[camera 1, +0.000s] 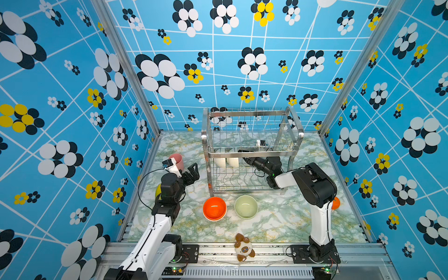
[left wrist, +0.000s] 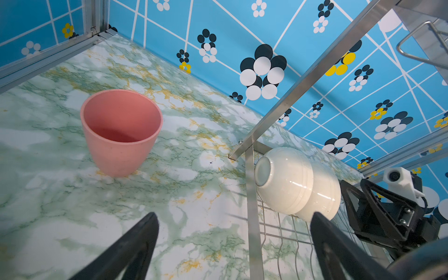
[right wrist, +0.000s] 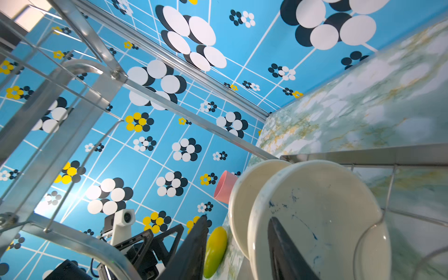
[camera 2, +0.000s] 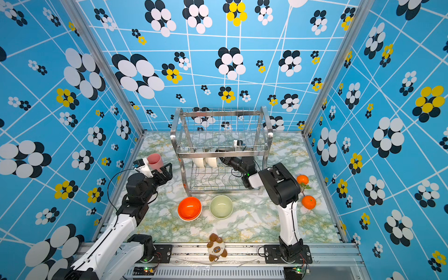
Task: Load bowls into a dish rack
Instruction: Rotate the dish rack at the center of the table.
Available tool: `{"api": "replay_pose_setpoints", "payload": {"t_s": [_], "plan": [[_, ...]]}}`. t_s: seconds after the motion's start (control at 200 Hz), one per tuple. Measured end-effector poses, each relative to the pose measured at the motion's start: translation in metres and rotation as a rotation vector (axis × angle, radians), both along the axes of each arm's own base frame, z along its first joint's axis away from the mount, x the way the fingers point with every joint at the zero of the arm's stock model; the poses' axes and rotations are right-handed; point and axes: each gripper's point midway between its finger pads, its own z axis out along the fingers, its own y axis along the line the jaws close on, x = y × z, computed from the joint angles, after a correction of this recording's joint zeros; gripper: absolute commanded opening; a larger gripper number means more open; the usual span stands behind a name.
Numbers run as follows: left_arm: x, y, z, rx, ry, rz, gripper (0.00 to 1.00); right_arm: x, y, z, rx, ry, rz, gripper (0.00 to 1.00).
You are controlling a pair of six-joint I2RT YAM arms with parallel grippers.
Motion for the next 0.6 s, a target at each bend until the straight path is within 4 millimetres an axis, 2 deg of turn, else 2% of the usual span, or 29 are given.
{"api": "replay_pose_setpoints", "payload": {"t_s": [0.305, 0.6], "plan": [[0.0, 0.0, 0.0, 0.0, -0.001, 0.0, 0.99, 0.001, -0.001, 0.011, 0.029, -0.034, -0.03, 0.43], [0.001, -0.001, 0.004, -0.003, -0.015, -0.008, 1.0, -0.012, 0.012, 0.024, 0.037, -0.058, -0.034, 0.43]]}}
